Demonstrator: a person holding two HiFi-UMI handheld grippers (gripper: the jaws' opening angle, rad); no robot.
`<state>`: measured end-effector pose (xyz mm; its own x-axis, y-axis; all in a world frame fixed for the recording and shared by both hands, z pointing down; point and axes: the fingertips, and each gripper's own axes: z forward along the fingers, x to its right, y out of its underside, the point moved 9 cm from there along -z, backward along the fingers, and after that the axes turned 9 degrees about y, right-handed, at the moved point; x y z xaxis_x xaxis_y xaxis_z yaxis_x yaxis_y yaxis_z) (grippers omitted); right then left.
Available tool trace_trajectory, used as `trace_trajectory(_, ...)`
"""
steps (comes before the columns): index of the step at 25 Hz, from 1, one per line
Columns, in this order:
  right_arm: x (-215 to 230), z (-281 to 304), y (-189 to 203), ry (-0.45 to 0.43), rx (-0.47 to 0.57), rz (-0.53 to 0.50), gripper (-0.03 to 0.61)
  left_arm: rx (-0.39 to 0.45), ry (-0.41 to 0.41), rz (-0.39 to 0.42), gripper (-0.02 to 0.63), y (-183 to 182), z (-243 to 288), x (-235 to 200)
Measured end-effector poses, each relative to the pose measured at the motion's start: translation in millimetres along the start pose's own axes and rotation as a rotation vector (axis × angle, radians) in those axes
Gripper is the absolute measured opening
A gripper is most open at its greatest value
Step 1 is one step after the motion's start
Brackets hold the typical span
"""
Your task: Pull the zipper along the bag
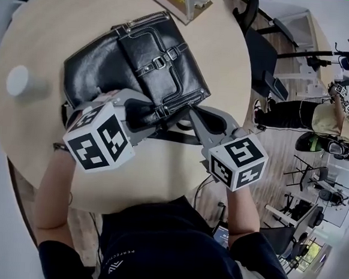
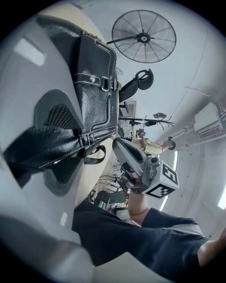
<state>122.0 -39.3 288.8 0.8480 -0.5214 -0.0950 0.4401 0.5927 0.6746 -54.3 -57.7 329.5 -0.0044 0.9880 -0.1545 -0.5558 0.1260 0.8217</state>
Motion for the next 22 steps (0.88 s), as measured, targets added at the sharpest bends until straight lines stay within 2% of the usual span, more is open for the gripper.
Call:
trace_trajectory(5,-4,2,-2,-0.015,-0.026,-0.023,0.012,0.073,0.051,-0.041,0.222,8,1,-2)
trace_trajectory(13,-11,3,-2,-0.044,-0.055,-0.095,0.018,0.086,0.067,-0.027,0.215,10,3,-3)
trace_trajectory(15,-7,2,-1,-0.061,-0.050,-0.069,0.017,0.092,0.070,-0.026,0.215,11,3,-3)
trace_trajectory(19,4,0,-2,-0.064,-0.014,0.069,0.012,0.097,0.064,-0.017,0.222,11,2,-3)
trace_trajectory(22,5,-3,-3,-0.038,-0.003,0.096,0.012,0.086,0.059,-0.006,0.223,11,2,-2)
